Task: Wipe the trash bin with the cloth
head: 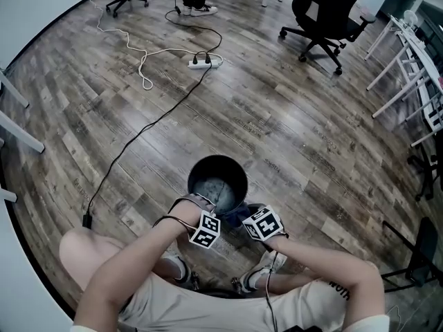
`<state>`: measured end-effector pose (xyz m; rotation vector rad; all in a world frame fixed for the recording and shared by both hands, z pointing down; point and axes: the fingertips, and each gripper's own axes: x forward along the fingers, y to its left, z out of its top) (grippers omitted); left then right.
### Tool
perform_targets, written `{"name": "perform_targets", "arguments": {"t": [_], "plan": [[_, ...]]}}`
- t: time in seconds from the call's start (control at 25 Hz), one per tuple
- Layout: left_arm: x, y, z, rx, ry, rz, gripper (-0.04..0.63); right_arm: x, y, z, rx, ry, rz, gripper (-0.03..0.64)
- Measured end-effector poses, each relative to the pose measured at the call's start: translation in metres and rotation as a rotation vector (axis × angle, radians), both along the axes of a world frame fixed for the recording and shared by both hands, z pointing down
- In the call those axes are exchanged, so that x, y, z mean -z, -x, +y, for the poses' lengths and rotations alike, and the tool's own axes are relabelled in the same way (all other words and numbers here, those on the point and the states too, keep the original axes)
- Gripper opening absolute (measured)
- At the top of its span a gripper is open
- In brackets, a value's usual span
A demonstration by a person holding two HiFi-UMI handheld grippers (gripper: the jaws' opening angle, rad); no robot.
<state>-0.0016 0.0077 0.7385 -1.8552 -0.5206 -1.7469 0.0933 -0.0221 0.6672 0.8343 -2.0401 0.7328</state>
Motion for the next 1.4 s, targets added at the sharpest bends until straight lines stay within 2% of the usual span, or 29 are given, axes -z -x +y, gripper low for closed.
{"name": "perform_targets", "arguments": {"t": [0.04,0.12,0.16,0.44,0.72,0.96,1.16,1.24,1.32,1.4], "plan": [[-0.001,-0.002,0.000,0.010,0.002,0.011,0.120,-0.002,0.002,-0.001,-0.006,0.002,0.002,0.083],[0.000,-0.006,-0.002,0.038,0.021,0.040,0.049,-0.010,0.004,-0.002,-0.008,0.010,0.014,0.083],[0.001,-0.007,-0.003,0.052,0.034,0.049,0.043,-0.015,0.004,-0.002,-0.007,0.014,0.020,0.082],[0.001,-0.018,-0.003,0.142,0.080,0.070,0.038,-0.070,-0.005,-0.013,0.006,0.032,0.087,0.082],[0.002,-0.026,0.000,0.221,0.094,0.080,0.037,-0.151,-0.011,-0.016,-0.037,0.039,0.058,0.083],[0.003,-0.035,-0.004,0.283,0.081,0.101,0.038,-0.208,-0.025,-0.022,-0.069,0.040,0.142,0.083],[0.003,-0.040,-0.002,0.302,0.081,0.121,0.038,-0.225,-0.020,-0.013,-0.118,0.055,0.091,0.083],[0.009,-0.046,-0.003,0.322,0.110,0.172,0.039,-0.221,-0.020,-0.011,-0.068,0.060,0.143,0.083],[0.022,-0.050,-0.005,0.329,0.140,0.208,0.042,-0.205,-0.019,-0.008,0.026,0.064,0.206,0.083],[0.037,-0.051,-0.005,0.279,0.144,0.215,0.074,-0.183,-0.022,-0.006,0.094,0.053,0.235,0.083]]}}
